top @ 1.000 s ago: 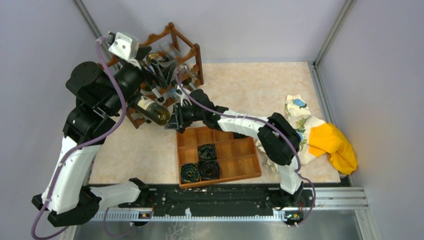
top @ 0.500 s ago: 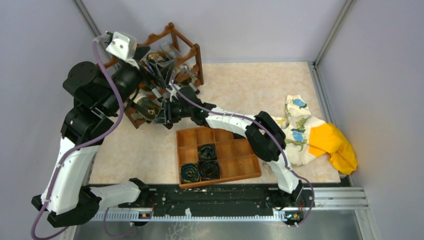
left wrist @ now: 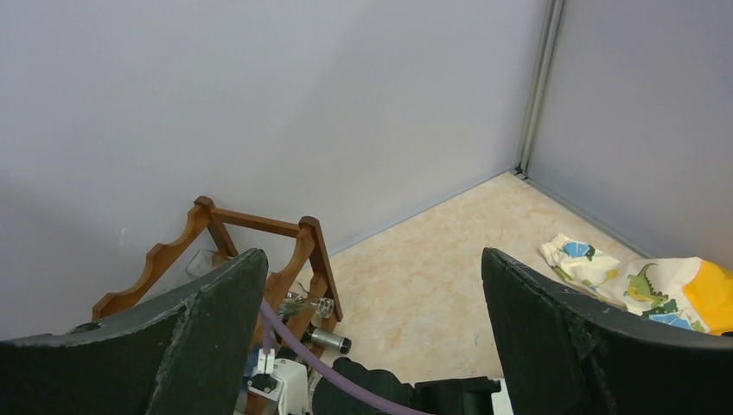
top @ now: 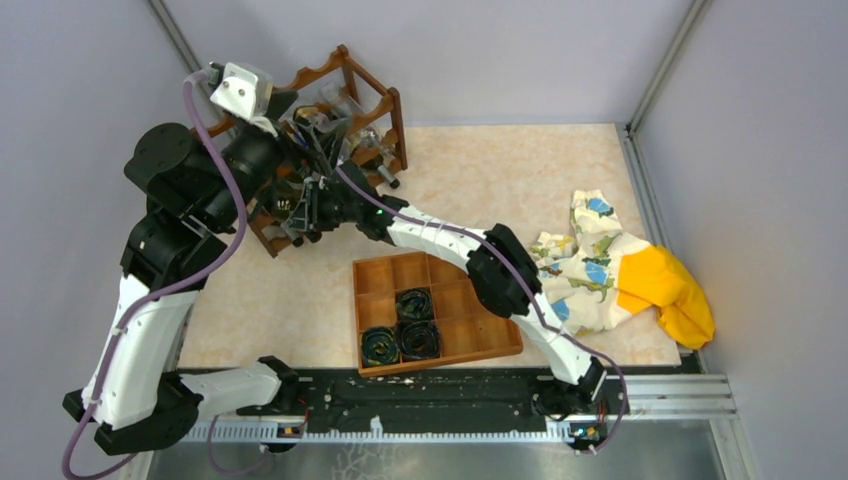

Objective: Put the wine bottle on the wine rack
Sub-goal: Place the wine bottle in the wine rack.

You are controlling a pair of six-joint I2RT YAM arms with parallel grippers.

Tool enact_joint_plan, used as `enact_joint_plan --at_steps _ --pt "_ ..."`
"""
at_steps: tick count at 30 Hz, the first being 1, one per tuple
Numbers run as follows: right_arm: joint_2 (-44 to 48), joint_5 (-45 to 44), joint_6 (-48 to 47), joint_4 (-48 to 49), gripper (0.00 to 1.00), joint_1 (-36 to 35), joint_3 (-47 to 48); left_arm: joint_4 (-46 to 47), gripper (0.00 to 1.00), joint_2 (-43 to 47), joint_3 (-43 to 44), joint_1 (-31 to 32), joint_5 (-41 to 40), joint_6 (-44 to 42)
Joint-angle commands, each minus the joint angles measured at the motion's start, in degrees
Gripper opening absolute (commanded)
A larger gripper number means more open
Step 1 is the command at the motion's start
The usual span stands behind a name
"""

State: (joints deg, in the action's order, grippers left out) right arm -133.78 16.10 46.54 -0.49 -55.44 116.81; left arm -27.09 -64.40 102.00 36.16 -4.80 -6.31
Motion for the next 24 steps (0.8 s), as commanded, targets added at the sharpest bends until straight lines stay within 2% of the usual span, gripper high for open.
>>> enact_joint_plan --at_steps 1,19,24 --pt "0.1 -2.8 0.5 6.9 0.00 -1.4 7.8 -0.3 0.99 0.0 1.5 -0.2 -1.3 -1.3" --pt "-8.1 -14.4 1.7 11.0 0.00 -3.8 18.7 0.3 0.99 -0.6 2.1 -0.2 -1.4 -3.3" --pt "-9.1 -14.7 0.6 11.4 0.00 -4.0 20.7 -0.3 0.99 -1.2 3.0 -0.2 -1.0 -3.6"
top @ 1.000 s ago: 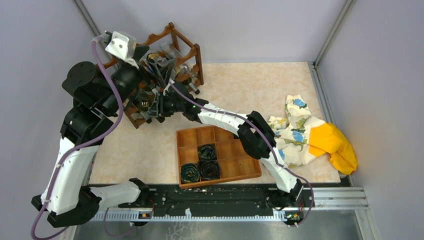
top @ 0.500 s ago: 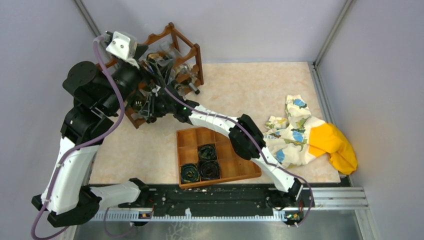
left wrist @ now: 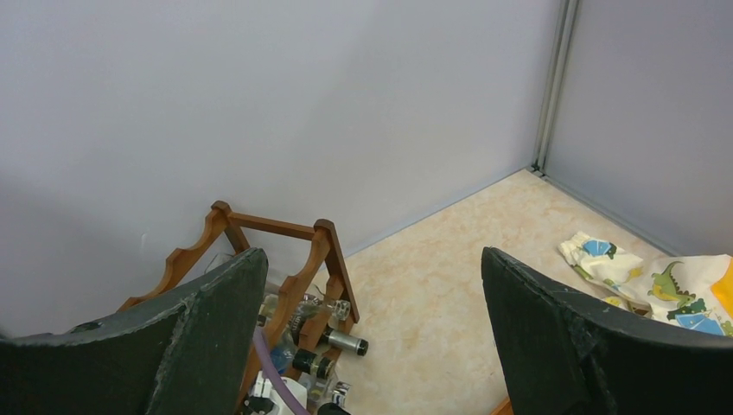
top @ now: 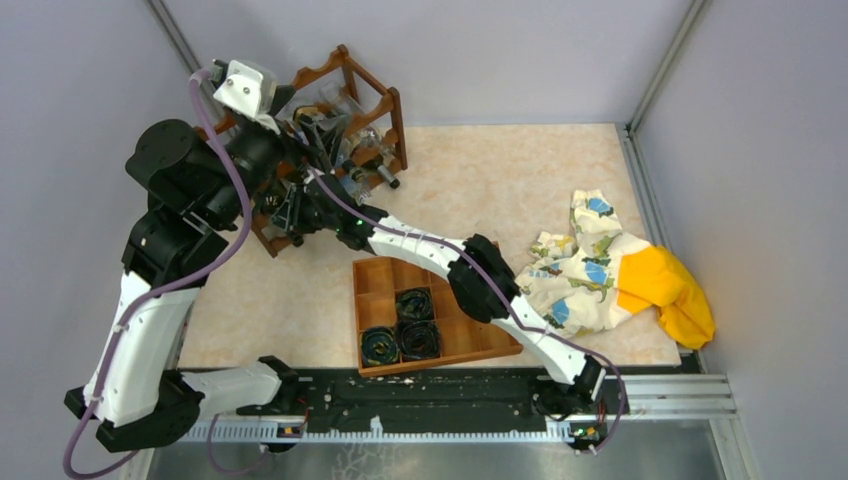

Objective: Put the wine bottle on the wine rack
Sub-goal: Place the wine bottle in the wine rack.

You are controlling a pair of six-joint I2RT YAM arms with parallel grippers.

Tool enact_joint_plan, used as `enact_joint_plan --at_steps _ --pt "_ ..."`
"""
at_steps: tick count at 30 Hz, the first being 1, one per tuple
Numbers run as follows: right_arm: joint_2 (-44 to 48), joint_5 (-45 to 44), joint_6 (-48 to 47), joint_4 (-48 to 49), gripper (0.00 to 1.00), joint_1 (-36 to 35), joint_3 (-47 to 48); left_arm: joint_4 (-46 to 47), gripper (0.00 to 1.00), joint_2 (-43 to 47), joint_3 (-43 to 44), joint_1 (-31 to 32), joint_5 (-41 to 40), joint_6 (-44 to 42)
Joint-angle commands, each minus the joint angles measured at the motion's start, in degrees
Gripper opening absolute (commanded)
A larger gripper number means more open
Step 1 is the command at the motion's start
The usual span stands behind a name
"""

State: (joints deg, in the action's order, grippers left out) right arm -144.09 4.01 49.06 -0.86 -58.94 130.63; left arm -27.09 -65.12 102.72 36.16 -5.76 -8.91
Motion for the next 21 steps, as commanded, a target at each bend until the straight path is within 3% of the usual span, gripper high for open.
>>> enact_joint_plan --at_steps 1,7,21 --pt "1.0 -2.8 -2.3 11.8 0.00 -0.5 7.3 -0.6 0.99 -0.6 2.6 -0.2 0.0 -1.0" --pt "0.8 -3.0 -8.0 10.3 0.00 -0.4 9.4 -0.8 0.99 -0.5 2.8 -0.2 0.1 -0.8" --pt "0.2 2.3 -11.7 7.9 0.00 0.4 9.1 -0.3 0.99 -0.4 2.3 -0.2 0.2 -0.1"
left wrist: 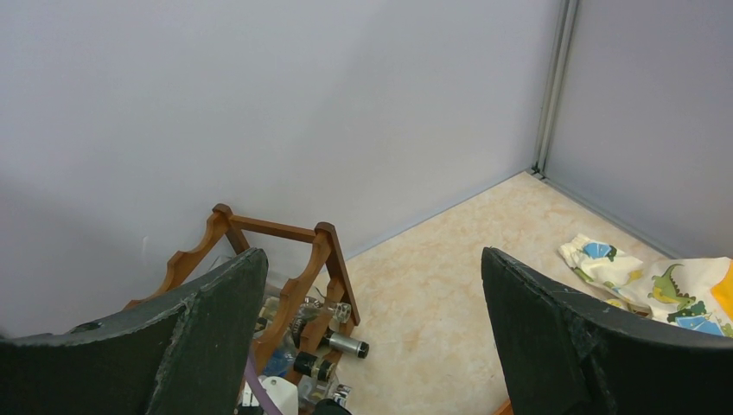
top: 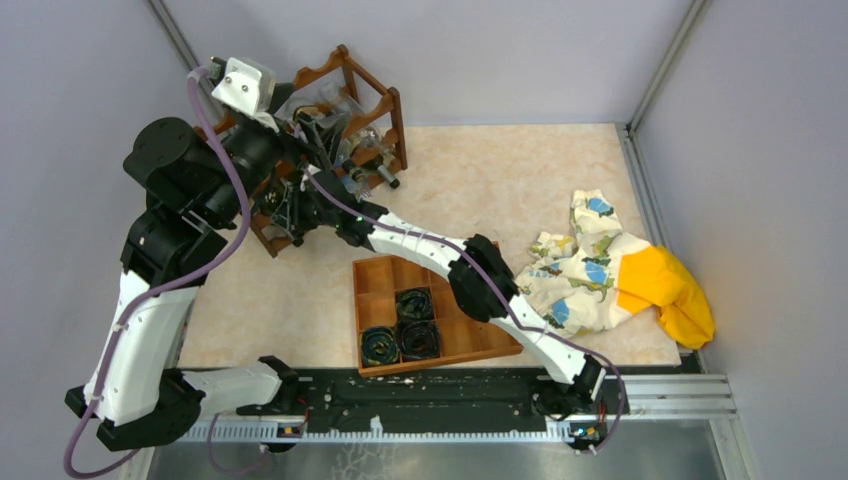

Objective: Put the wine bottle on the wine rack
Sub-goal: Place the wine bottle in the wine rack.

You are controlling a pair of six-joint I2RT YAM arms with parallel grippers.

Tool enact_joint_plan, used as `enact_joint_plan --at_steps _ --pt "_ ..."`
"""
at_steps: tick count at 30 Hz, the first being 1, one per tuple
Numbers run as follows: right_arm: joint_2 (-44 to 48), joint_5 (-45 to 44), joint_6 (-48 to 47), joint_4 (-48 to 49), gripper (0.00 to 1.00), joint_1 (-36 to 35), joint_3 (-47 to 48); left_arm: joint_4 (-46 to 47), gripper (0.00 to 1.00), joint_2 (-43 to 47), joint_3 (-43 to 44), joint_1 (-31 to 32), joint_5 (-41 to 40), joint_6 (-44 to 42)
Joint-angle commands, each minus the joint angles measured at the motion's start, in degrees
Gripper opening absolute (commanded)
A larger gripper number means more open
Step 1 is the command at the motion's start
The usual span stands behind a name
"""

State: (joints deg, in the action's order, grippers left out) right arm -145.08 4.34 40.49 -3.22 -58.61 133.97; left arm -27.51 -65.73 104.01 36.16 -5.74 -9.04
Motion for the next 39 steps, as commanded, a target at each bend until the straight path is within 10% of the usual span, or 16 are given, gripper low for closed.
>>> enact_joint_plan --at_steps 1,29,39 --pt "1.0 2.0 -3.4 9.9 0.00 0.1 6.1 0.1 0.99 0.1 1.1 -0.3 0.3 0.1" --pt "-2.0 -1.0 -7.2 13.5 0.08 0.4 10.3 -3.6 0.99 -3.4 2.4 -0.8 -7.5 1.7" --pt "-0.8 2.1 -6.5 14.2 0.09 0.8 7.4 -9.7 0.98 -7.2 4.6 -24.2 5.2 17.1"
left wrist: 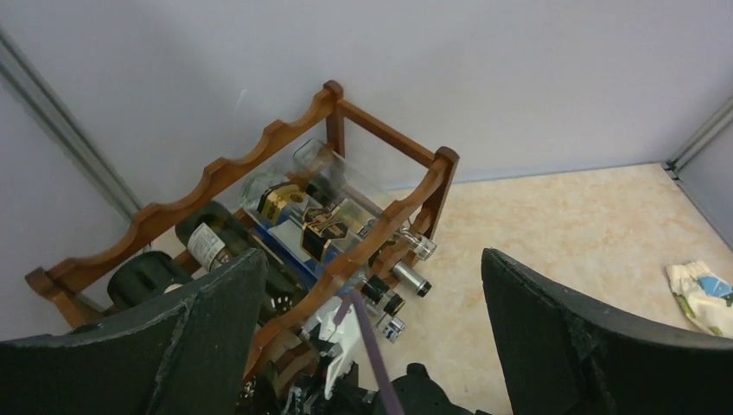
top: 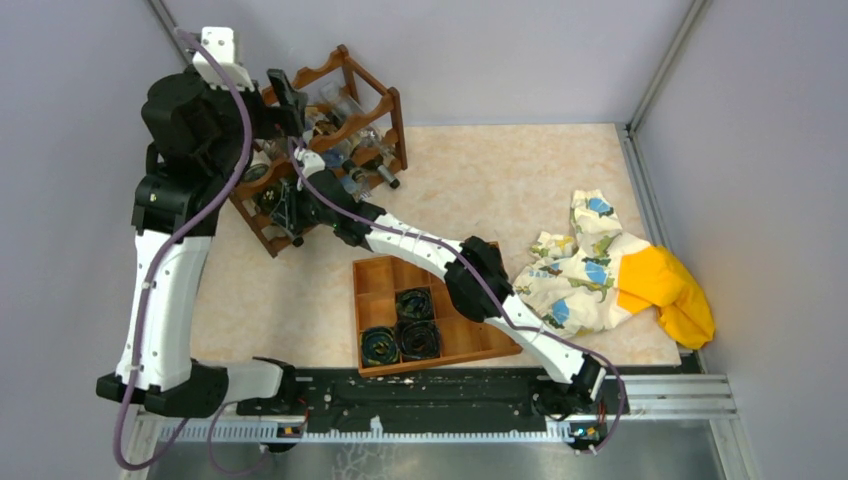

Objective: Put the wine bottle on the wine rack
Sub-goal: Place the wine bottle in the wine rack.

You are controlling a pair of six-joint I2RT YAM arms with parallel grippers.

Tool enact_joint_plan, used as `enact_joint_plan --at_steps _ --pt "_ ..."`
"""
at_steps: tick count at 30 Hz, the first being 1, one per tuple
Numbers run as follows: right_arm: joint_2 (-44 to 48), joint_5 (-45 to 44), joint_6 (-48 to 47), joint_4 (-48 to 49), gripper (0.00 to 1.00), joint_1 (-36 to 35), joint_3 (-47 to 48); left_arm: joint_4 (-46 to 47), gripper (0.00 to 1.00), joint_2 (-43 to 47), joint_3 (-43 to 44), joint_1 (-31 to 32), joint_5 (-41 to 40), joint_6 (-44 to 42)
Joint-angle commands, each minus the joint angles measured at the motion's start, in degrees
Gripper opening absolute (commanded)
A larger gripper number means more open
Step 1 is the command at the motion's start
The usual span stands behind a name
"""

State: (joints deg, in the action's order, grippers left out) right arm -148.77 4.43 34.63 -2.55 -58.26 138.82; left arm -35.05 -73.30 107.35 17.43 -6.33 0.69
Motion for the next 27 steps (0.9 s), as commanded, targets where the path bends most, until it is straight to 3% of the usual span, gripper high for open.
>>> enact_joint_plan --at_steps 1,7,17,21,27 --pt "3.1 2.5 -0.5 13.6 0.08 0.5 2.2 -2.5 0.99 0.3 0.9 -7.3 6.8 8.4" --pt "4.7 2.6 -0.2 13.6 0.07 1.1 -0.6 -4.9 0.93 1.7 -4.5 -16.7 9.8 10.4" --pt "9.1 6.8 1.0 18.8 0.00 1.7 -8.6 -7.7 0.63 0.1 -10.0 -20.4 10.0 1.1" --pt "11.1 9.0 1.9 22.2 0.00 2.1 -12.5 -5.4 0.60 1.6 -15.5 -21.0 12.4 -7.1" --pt "11.6 11.0 4.0 23.0 0.00 2.9 -13.7 -4.0 0.60 2.5 -20.7 -23.0 23.2 -16.3"
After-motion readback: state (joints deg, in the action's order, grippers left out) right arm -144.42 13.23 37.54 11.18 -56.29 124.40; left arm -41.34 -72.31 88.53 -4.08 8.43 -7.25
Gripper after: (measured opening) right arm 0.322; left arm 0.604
